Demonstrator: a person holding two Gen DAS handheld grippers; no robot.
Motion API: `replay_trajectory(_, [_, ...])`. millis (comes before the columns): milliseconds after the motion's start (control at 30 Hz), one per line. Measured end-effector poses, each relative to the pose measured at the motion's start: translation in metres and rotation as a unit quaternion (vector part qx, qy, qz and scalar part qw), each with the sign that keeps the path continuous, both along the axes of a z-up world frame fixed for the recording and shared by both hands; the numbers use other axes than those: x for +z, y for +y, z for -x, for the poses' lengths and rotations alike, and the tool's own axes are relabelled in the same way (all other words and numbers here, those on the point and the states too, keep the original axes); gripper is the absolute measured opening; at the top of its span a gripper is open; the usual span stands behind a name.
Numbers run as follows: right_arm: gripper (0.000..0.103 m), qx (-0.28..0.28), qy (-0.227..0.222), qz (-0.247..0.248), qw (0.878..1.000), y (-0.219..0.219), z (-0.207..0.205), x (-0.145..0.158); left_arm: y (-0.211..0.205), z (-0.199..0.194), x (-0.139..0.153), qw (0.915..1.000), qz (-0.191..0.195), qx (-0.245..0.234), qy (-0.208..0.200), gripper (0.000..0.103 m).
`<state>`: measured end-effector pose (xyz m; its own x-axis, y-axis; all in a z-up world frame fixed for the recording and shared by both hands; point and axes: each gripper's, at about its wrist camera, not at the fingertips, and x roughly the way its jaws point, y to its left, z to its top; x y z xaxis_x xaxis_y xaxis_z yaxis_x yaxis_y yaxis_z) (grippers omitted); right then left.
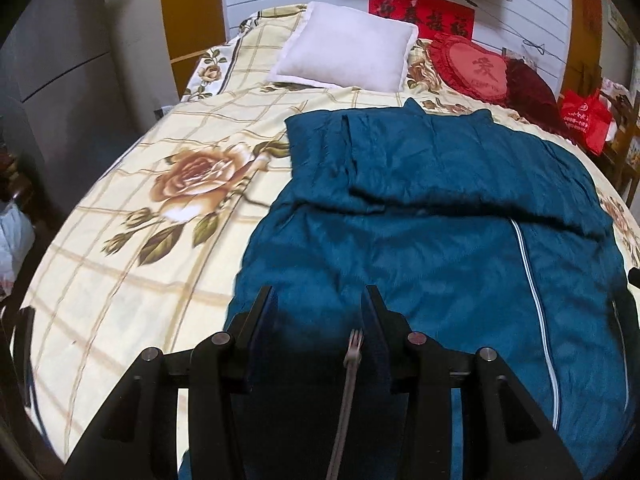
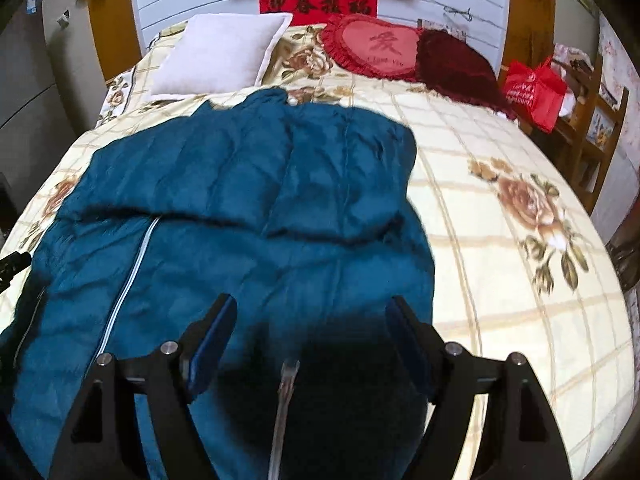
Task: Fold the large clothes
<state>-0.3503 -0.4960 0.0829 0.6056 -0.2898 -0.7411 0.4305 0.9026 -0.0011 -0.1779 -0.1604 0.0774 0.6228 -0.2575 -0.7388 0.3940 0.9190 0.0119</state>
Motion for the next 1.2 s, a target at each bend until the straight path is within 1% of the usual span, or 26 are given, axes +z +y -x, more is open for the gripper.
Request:
replay_trajectory(133, [0.080, 0.008, 0.007, 0.003, 1.000, 0.014, 0.025, -0.004, 0.016, 0.019, 0.003, 1.0000, -0.003, -0.001, -0.006, 0.064])
replay_trajectory(267, [0.082, 0.020, 0.026, -0.001, 0.999, 0.025, 0.051, -0.012, 0.029, 0.036, 0.002, 0.9999, -0.008, -0.002, -0.007, 0.064])
replay_trajectory(467, [0.083, 0.026, 0.046, -0.009, 0.999, 0.039, 0.088, -0.022, 0.052, 0.056, -0.008, 0.9999, -0.006, 0.003, 0.012, 0.064])
replay_trajectory(633, [0.084, 0.027, 0.061, -0.015, 0.998, 0.045, 0.114, -0.028, 0.059, 0.071, -0.013, 0.9996, -0.008, -0.002, 0.026, 0.064])
replay_trajectory(700, [0.084, 0.024, 0.061, -0.025, 0.998, 0.046, 0.127, -0.030, 0.063, 0.079, -0.013, 0.9994, -0.004, -0.007, 0.033, 0.064])
replay_trajectory(833, [0.088, 0.017, 0.065, -0.047, 0.997, 0.045, 0.148, -0.032, 0.081, 0.088, -0.014, 0.9977, 0.018, -0.010, 0.064, 0.064])
replay_trajectory(900, [0.090, 0.011, 0.068, -0.052, 0.996, 0.043, 0.161, -0.035, 0.095, 0.090, -0.014, 0.9965, 0.032, -0.004, 0.077, 0.064])
replay_trajectory(1033, [0.091, 0.000, 0.074, -0.070, 0.995, 0.037, 0.175, -0.041, 0.119, 0.092, -0.014, 0.9944, 0.043, 0.013, 0.096, 0.064])
replay_trajectory(1133, [0.091, -0.005, 0.073, -0.098, 0.993, 0.032, 0.185, -0.047, 0.133, 0.092, -0.017, 0.9911, 0.059, 0.020, 0.118, 0.065])
replay_trajectory(1200, [0.091, -0.001, 0.069, -0.131, 0.989, 0.030, 0.189, -0.052, 0.139, 0.092, -0.020, 0.9896, 0.061, 0.021, 0.128, 0.065])
